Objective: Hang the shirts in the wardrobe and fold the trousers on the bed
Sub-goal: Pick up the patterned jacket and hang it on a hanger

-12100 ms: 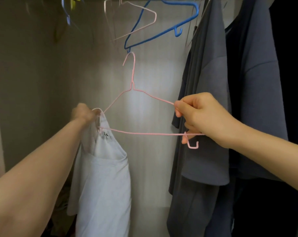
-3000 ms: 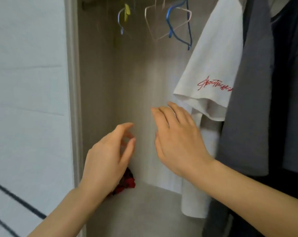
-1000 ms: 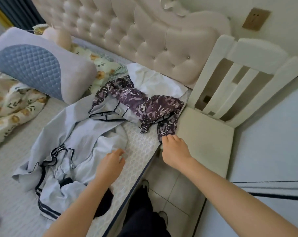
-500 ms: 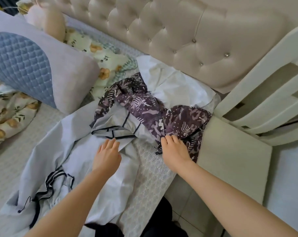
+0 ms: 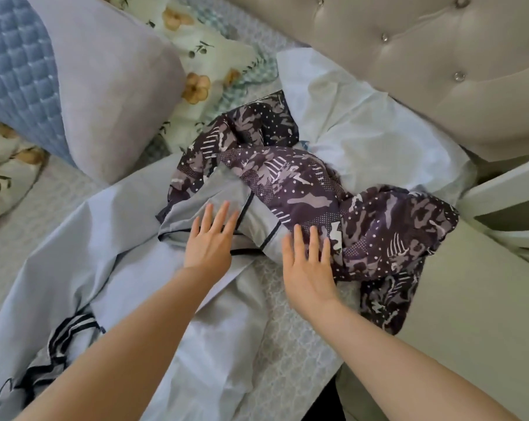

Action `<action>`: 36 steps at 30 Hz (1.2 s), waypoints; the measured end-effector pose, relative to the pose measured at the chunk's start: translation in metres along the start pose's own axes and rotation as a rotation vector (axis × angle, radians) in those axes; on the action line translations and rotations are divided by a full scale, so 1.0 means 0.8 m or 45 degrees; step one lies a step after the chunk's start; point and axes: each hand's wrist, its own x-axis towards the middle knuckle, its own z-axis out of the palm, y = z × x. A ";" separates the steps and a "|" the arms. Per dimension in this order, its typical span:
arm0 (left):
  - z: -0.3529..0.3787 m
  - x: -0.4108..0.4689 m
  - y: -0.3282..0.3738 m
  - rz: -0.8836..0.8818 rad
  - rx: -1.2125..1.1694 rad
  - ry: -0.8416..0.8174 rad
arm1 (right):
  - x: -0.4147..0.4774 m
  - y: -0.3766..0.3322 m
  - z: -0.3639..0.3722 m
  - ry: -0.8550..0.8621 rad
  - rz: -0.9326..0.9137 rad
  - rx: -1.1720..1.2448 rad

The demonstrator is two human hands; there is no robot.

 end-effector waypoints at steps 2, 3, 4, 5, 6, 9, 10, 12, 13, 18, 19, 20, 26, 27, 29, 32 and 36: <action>0.011 0.019 0.005 0.012 -0.048 0.034 | 0.016 0.000 0.011 -0.008 0.052 0.017; 0.017 0.028 0.008 0.027 -0.069 0.064 | 0.023 0.001 0.018 -0.013 0.062 0.025; 0.022 0.036 0.011 0.052 -0.071 0.097 | 0.029 0.001 0.025 -0.016 0.071 0.036; 0.027 0.042 0.014 0.080 -0.047 0.125 | 0.034 0.003 0.032 -0.019 0.078 0.042; 0.033 0.048 0.017 0.103 -0.007 0.139 | 0.039 0.004 0.037 -0.028 0.083 0.039; 0.045 0.058 0.026 0.104 -0.029 0.152 | 0.046 0.010 0.050 -0.059 0.103 0.013; 0.045 0.059 0.031 0.092 -0.071 0.155 | 0.048 0.012 0.053 -0.056 0.113 0.004; 0.042 0.058 0.041 0.028 -0.222 0.173 | 0.051 0.014 0.053 -0.058 0.140 0.009; 0.035 0.054 0.045 -0.038 -0.339 0.177 | 0.052 0.014 0.052 -0.061 0.149 0.020; -0.006 0.014 0.068 -0.197 -0.779 0.182 | 0.040 0.017 0.034 0.041 0.237 0.237; -0.017 0.002 0.073 -0.181 -0.807 0.194 | 0.035 0.019 0.030 0.072 0.261 0.297; -0.029 -0.009 0.078 -0.168 -0.837 0.204 | 0.027 0.023 0.026 0.094 0.290 0.349; -0.083 -0.068 0.089 0.076 -0.892 0.227 | -0.028 0.066 0.007 0.008 0.462 0.557; -0.088 -0.074 0.087 0.141 -0.854 0.198 | -0.038 0.077 0.001 -0.003 0.513 0.603; -0.097 -0.082 0.078 0.235 -0.737 0.160 | -0.054 0.094 -0.016 -0.016 0.608 0.744; -0.105 -0.087 0.063 0.270 -0.582 0.147 | -0.080 0.107 -0.044 -0.002 0.578 0.937; -0.127 -0.094 0.044 0.116 -0.546 0.189 | -0.116 0.110 -0.088 0.070 0.422 0.934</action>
